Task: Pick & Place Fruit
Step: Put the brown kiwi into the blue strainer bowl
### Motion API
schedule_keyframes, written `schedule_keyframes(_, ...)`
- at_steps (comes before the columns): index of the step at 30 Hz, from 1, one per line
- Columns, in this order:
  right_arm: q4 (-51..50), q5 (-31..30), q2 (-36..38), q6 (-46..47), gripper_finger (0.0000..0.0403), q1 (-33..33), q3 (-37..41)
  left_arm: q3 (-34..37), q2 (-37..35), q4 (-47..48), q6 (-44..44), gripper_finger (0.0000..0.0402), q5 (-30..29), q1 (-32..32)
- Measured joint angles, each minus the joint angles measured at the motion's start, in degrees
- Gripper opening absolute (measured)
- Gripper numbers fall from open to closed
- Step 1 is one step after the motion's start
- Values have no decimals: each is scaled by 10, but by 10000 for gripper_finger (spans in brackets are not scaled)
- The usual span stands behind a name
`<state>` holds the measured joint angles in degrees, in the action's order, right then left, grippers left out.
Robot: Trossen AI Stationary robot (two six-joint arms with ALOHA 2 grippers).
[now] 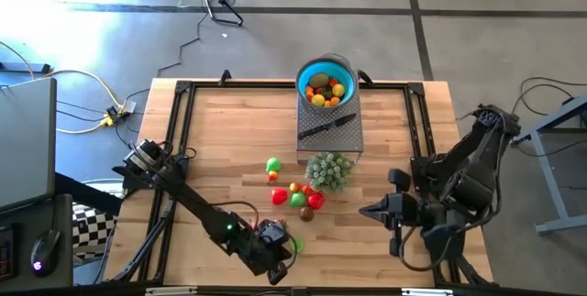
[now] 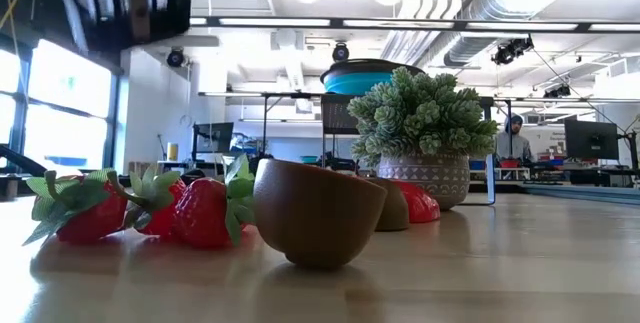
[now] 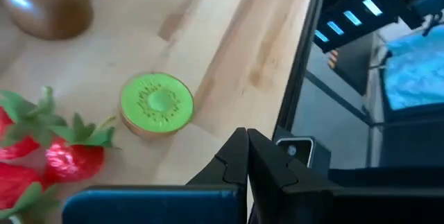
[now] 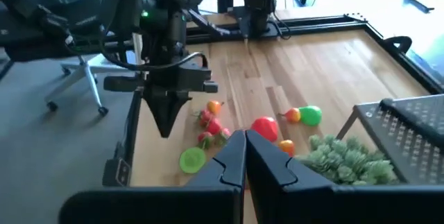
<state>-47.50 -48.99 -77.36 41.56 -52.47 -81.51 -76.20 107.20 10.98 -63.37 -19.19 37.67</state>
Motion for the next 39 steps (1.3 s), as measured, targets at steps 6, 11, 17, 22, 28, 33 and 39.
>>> schedule_keyframes(6,6,-75,0,48,3,-56,14,-22,0,30,-19,0,-76,-1)
schedule_keyframes(11,9,-114,0,82,4,-101,16,-22,2,31,-51,0,-119,2)
schedule_keyframes(17,23,-156,0,83,3,-139,16,-22,8,34,-82,0,-135,6)
schedule_keyframes(22,23,-168,0,81,4,-150,16,-23,8,41,-114,0,-165,9)
schedule_keyframes(28,22,-167,0,77,4,-151,16,-61,18,77,-130,0,-172,16)
schedule_keyframes(33,15,-167,0,77,4,-151,16,-137,37,176,-147,0,-174,26)
schedule_keyframes(39,13,-167,0,63,4,-151,16,-230,79,352,-209,0,-155,32)
